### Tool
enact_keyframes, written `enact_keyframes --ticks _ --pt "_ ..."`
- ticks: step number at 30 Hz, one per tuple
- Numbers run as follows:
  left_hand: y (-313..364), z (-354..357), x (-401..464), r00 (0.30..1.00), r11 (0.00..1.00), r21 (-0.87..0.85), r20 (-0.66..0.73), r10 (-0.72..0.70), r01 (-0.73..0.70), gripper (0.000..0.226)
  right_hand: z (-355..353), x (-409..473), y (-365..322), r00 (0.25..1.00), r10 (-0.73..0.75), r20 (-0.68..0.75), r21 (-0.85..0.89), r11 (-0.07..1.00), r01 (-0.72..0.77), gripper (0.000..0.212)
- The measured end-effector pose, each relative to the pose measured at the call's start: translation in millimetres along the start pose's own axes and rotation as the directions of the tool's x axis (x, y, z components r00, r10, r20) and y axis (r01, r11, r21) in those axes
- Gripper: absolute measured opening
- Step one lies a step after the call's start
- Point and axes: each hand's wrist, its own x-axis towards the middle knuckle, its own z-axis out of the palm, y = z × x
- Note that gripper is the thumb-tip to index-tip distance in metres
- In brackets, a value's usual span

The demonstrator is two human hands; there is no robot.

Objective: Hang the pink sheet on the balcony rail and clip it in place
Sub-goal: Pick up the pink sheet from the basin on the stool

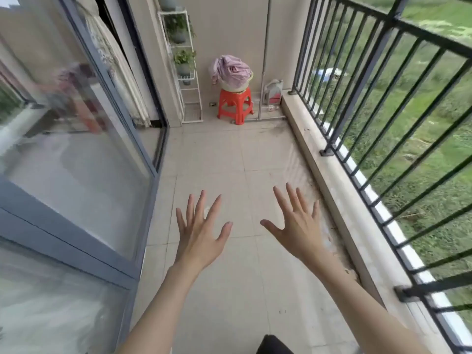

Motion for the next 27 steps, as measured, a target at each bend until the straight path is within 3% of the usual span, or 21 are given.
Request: enact_keyframes --ticks 10,19,27 --pt "-11.1 44.7 156.3 0.993 0.995 0.043 0.073 -0.098 0.095 0.061 24.1 159.7 45.8 0.997 0.015 0.072 0.062 0.998 -0.019 0.082" --pt "-7.5 44.0 325.0 0.988 0.988 0.0 -0.01 -0.153 0.153 0.06 -2.6 337.5 67.8 0.996 -0.048 0.074 0.077 0.996 0.042 0.082" --pt "-45.3 67.8 472.6 0.983 0.984 0.004 0.03 -0.18 0.18 0.06 18.8 502.1 72.4 0.992 -0.059 0.11 0.046 0.997 0.054 0.082"
